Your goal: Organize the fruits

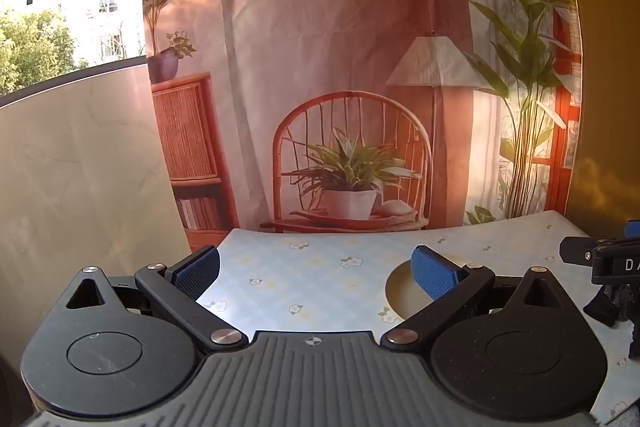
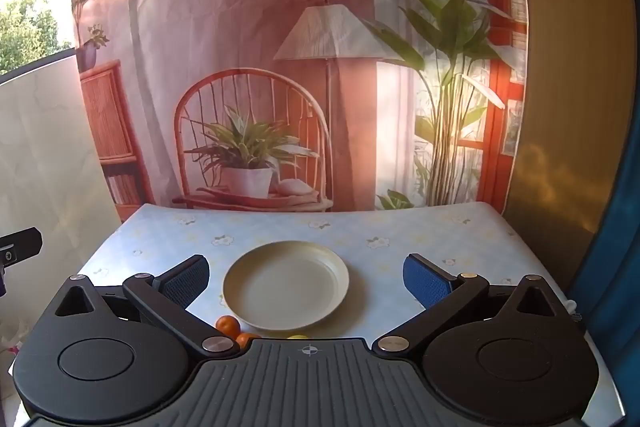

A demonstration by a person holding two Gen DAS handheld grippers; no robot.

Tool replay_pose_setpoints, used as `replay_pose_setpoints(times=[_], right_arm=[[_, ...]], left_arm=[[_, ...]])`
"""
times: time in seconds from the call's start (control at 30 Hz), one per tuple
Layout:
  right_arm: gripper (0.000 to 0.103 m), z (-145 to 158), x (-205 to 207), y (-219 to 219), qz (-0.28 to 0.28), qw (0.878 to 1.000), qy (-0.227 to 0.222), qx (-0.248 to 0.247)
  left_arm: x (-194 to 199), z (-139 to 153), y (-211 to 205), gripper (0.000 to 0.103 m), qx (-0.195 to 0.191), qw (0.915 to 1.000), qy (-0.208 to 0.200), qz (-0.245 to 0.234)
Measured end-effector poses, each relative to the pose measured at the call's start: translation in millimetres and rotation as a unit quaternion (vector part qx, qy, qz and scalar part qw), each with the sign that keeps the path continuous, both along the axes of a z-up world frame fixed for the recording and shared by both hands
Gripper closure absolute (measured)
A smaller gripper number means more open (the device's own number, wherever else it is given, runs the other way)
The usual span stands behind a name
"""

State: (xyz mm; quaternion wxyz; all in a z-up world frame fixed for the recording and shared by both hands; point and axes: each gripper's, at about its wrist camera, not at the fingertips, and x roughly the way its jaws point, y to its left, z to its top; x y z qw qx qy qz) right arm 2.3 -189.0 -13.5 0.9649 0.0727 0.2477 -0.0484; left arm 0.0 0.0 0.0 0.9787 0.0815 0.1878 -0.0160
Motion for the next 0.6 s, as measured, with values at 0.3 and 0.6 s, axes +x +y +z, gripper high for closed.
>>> replay_pose_setpoints(times=[0.3, 0.6], right_arm=[[0.0, 1.1, -0.2, 0.5, -0.001, 1.0, -0.004, -0.004], [0.0, -1.1, -0.4, 4.7, 0.001, 1.0, -0.006, -0.005]], left_arm=[[1.4, -0.7, -0.1, 0.0, -0.008, 1.0, -0.002, 0.003], [-0.3, 0.5, 2.5, 0.0, -0.009, 1.0, 0.0, 0.001]])
